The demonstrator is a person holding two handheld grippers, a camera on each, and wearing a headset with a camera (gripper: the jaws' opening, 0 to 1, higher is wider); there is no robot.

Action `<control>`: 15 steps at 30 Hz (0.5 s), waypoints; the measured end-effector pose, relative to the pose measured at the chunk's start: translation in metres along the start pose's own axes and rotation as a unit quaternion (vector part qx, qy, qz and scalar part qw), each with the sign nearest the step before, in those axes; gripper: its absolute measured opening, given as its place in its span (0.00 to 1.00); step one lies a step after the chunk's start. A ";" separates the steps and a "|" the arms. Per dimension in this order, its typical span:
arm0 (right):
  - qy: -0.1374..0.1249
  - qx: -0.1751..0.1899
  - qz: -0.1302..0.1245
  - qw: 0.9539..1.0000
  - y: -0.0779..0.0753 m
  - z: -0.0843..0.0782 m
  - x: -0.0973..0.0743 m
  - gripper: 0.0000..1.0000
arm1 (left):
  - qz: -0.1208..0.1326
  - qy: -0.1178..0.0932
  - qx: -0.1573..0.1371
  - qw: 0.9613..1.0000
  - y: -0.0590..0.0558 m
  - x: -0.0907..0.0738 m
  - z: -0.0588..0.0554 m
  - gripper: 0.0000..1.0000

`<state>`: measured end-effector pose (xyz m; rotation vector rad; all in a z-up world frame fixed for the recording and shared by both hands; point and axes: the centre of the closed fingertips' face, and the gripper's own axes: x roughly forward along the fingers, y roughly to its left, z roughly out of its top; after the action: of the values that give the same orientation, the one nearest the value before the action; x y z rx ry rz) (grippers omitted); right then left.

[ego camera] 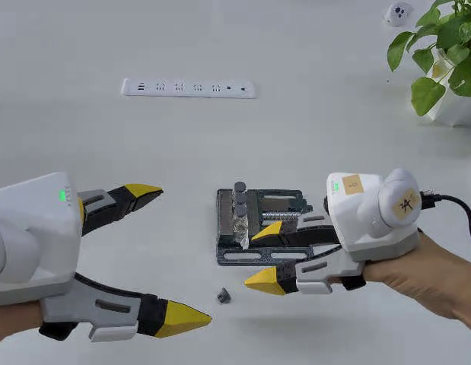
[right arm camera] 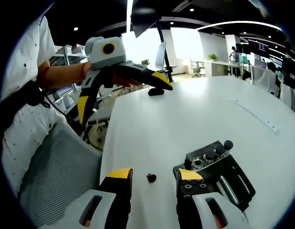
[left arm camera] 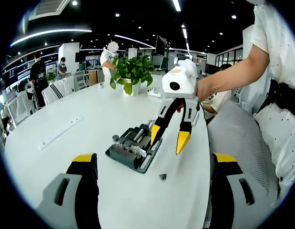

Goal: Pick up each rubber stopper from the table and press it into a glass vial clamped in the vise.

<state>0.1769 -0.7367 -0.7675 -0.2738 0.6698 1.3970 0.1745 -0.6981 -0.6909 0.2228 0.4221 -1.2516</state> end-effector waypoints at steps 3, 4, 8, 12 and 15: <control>0.001 -0.001 0.007 1.000 0.002 -0.007 0.004 0.32 | -0.001 0.002 0.002 1.000 -0.001 0.002 0.001 0.99; 0.000 -0.004 0.008 1.000 0.003 -0.008 0.005 0.32 | -0.002 0.003 0.002 1.000 -0.002 0.003 0.001 0.99; 0.000 -0.007 0.011 1.000 0.002 -0.014 0.010 0.32 | -0.005 0.007 0.001 1.000 -0.004 0.004 -0.001 0.99; 0.005 -0.025 0.019 1.000 0.004 -0.021 0.018 0.30 | -0.007 0.013 0.001 1.000 -0.006 0.005 -0.004 0.99; 0.005 -0.033 0.025 0.999 0.005 -0.023 0.025 0.28 | -0.008 0.016 0.001 1.000 -0.007 0.005 -0.006 0.99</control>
<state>0.1670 -0.7284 -0.7985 -0.3177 0.6437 1.4689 0.1679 -0.7028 -0.6978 0.2420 0.4521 -1.2648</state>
